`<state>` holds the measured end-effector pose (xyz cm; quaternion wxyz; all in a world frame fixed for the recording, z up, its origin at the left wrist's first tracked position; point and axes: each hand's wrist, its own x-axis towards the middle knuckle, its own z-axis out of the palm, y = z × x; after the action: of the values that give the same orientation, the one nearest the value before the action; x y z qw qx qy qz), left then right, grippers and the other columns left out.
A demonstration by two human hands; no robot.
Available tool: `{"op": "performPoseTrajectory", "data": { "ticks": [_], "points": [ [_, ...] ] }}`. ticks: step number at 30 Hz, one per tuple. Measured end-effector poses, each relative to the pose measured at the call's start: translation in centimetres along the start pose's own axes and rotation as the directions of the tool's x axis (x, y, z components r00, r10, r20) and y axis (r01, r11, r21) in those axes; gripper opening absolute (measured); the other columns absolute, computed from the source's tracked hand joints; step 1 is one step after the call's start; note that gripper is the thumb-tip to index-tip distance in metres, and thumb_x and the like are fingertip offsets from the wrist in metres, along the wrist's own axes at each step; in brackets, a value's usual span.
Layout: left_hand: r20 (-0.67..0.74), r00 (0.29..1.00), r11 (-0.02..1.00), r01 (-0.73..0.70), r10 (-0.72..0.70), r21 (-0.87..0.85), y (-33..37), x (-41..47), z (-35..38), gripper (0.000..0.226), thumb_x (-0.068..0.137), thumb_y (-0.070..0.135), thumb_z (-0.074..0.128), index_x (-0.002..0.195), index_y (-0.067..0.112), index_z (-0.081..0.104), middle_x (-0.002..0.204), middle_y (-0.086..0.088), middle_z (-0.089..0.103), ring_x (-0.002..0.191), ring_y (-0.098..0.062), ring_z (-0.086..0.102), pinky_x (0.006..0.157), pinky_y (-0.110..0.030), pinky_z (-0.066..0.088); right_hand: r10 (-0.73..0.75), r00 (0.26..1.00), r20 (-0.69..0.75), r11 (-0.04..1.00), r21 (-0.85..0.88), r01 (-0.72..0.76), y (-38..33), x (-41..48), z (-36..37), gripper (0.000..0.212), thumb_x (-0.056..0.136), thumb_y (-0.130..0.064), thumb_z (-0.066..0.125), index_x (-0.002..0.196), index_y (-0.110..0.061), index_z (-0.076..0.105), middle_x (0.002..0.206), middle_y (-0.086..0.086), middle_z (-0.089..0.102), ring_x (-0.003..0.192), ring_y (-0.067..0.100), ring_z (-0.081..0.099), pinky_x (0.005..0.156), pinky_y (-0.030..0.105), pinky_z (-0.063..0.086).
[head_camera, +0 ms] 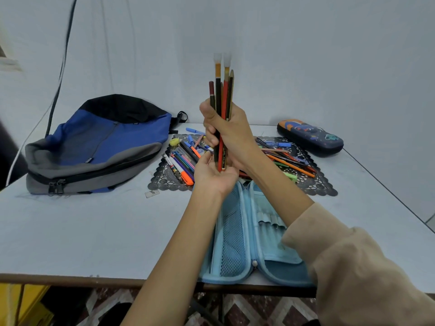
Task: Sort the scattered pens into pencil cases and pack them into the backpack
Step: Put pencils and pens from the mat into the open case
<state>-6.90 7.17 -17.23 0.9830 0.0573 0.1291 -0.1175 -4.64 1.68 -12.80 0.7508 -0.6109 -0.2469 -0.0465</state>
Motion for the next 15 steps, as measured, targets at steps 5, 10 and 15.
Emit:
{"op": "performPoseTrajectory", "data": {
  "ticks": [5, 10, 15],
  "points": [
    [-0.040, 0.999, 0.997, 0.017, -0.020, -0.069, -0.17, -0.25, -0.02, 0.032, 0.100, 0.013, 0.043, 0.078, -0.001, 0.062, 0.057, -0.015, 0.065, 0.070, -0.022, 0.061, 0.059, -0.032, 0.056, -0.001, 1.000, 0.002, 1.000, 0.007, 0.001, 0.37, -0.27, -0.28, 0.022, 0.089, -0.020, 0.069, 0.073, -0.007, 0.061, 0.064, 0.011, 0.060, 0.051, 0.023, 0.055, 0.059, 0.034, 0.052],
    [-0.042, 0.998, 0.998, 0.043, -0.045, -0.053, -0.19, 0.05, -0.47, 0.033, 0.101, 0.012, 0.042, 0.078, 0.000, 0.062, 0.058, -0.014, 0.065, 0.068, -0.020, 0.061, 0.042, -0.029, 0.054, 0.067, 0.997, 0.033, 0.997, 0.030, -0.068, 0.26, -0.41, -0.24, 0.034, 0.092, -0.025, 0.065, 0.064, -0.011, 0.054, 0.054, 0.010, 0.055, 0.039, 0.020, 0.048, 0.047, 0.026, 0.044],
    [-0.034, 0.998, 0.998, 0.049, -0.051, -0.048, -0.33, 0.33, -0.68, 0.032, 0.102, 0.015, 0.039, 0.082, 0.001, 0.061, 0.060, -0.014, 0.065, 0.069, -0.020, 0.061, 0.042, -0.029, 0.055, 0.103, 0.995, -0.005, 0.994, 0.033, -0.103, 0.20, -0.26, -0.18, 0.044, 0.095, -0.034, 0.060, 0.061, -0.013, 0.041, 0.048, 0.001, 0.039, 0.034, 0.014, 0.035, 0.039, 0.022, 0.030]
  ]
}}
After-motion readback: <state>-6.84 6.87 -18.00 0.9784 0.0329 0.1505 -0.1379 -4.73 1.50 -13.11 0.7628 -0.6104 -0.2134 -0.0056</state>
